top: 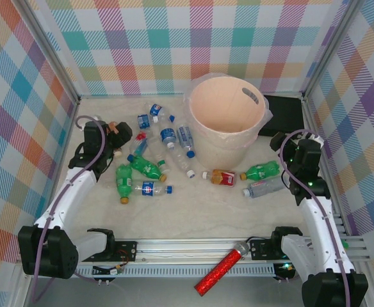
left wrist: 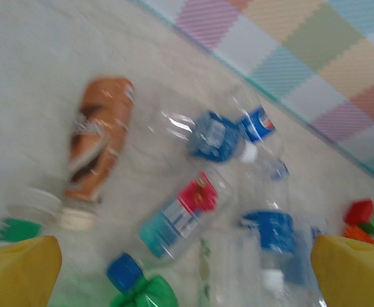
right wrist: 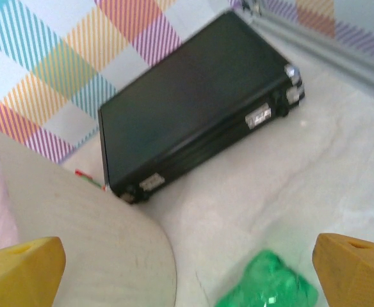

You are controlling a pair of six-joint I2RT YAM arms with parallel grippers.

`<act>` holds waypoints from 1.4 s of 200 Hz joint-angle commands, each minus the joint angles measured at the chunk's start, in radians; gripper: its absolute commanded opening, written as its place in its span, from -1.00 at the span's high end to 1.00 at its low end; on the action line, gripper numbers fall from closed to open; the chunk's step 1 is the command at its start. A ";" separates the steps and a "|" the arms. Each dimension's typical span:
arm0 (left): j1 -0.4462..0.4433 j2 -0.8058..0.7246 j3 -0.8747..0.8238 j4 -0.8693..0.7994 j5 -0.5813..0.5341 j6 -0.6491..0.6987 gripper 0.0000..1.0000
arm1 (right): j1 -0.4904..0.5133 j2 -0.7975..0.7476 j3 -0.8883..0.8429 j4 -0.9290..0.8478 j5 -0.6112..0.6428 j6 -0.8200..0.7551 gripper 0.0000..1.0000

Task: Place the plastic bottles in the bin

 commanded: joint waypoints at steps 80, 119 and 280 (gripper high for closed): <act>-0.418 -0.076 -0.086 0.129 0.036 0.012 -0.99 | -0.001 0.181 0.174 -0.554 -0.257 0.036 -0.98; -0.428 -0.108 -0.155 0.233 0.113 0.002 -0.99 | -0.002 0.147 0.107 -0.582 -0.288 0.064 -0.76; -0.434 -0.184 -0.190 0.210 0.148 0.031 -0.99 | -0.109 0.368 -0.050 -0.403 -0.334 0.199 -0.49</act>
